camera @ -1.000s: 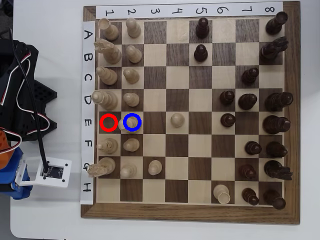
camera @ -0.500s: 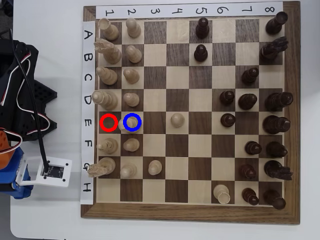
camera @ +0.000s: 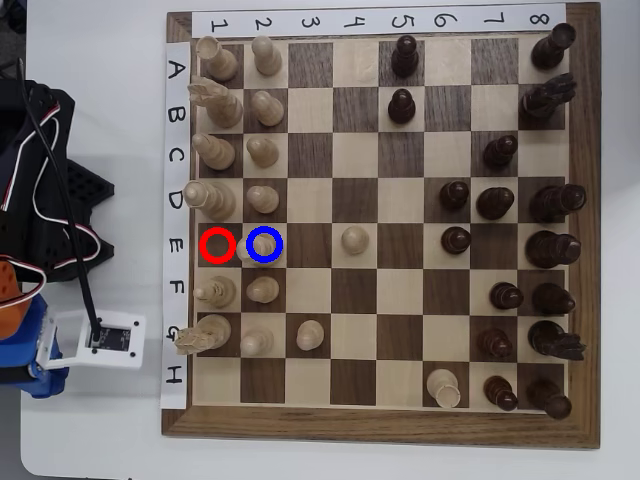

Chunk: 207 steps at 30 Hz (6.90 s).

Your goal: Move the piece to destination

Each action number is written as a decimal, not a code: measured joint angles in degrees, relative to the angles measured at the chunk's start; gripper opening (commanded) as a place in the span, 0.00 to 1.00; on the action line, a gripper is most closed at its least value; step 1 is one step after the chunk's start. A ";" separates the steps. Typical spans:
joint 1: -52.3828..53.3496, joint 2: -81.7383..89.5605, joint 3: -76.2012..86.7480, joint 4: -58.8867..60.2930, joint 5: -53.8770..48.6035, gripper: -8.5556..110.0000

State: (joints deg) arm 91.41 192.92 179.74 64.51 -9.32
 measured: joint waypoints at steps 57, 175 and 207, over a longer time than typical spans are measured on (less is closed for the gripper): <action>5.80 0.00 0.00 0.00 8.53 0.07; 3.78 0.00 0.00 0.00 6.50 0.07; 3.78 0.00 0.00 0.00 6.50 0.07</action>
State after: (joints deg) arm 95.19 192.92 179.74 64.51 -2.81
